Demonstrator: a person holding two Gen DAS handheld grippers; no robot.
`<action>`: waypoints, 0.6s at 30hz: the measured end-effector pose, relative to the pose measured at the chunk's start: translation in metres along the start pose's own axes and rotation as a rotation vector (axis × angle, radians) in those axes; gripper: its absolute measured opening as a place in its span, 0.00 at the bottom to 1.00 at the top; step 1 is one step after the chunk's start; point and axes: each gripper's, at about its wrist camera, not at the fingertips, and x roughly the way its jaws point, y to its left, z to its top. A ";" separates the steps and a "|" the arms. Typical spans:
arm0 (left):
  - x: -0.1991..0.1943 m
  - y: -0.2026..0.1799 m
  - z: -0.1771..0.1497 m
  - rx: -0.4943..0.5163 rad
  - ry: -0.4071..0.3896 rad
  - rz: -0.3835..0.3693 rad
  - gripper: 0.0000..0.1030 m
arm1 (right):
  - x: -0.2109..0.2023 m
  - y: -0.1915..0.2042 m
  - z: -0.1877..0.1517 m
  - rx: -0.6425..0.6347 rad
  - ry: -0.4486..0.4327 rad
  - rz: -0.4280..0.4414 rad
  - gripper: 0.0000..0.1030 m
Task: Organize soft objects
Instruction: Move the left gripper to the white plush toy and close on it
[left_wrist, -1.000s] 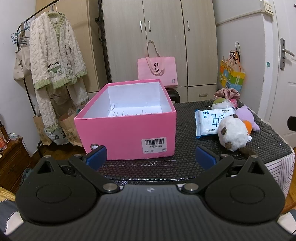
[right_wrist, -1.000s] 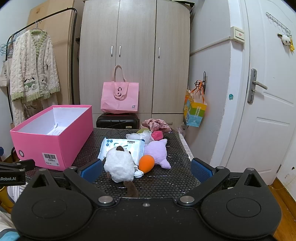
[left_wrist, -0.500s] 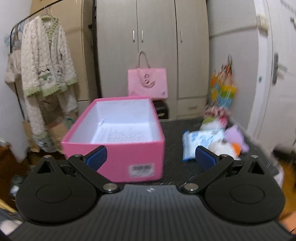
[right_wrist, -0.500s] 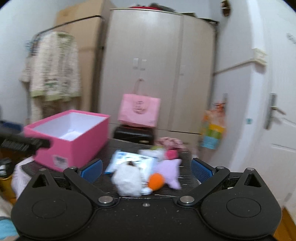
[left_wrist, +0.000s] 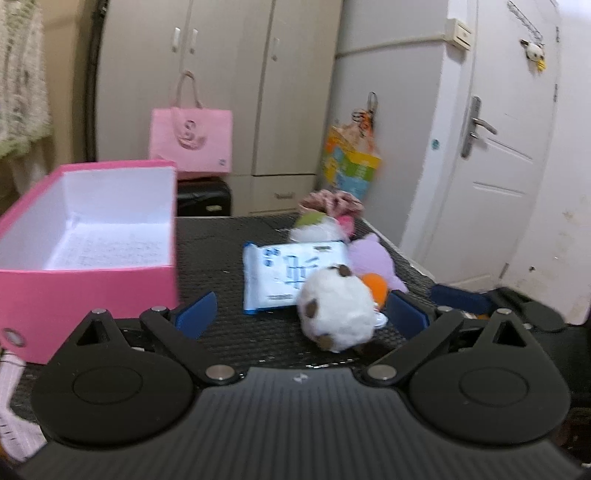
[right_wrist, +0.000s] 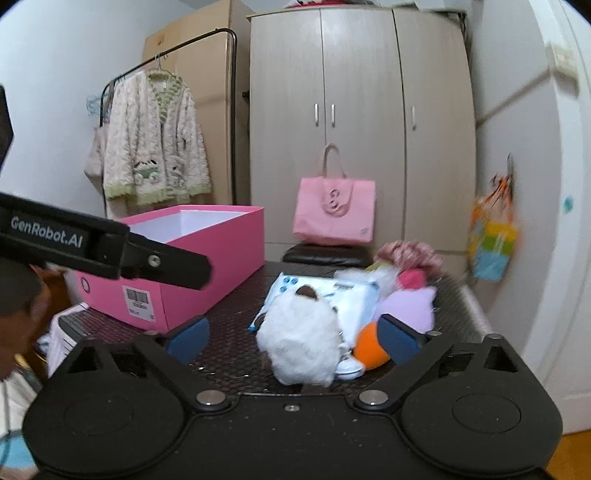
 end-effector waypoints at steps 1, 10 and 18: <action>0.006 -0.002 -0.001 0.006 0.008 -0.015 0.97 | 0.005 -0.003 -0.003 0.014 0.008 0.015 0.92; 0.063 -0.005 -0.004 0.006 0.081 -0.063 0.90 | 0.038 -0.019 -0.019 0.057 0.093 0.045 0.86; 0.097 -0.004 -0.005 -0.022 0.070 -0.050 0.78 | 0.059 -0.025 -0.022 0.048 0.143 0.013 0.85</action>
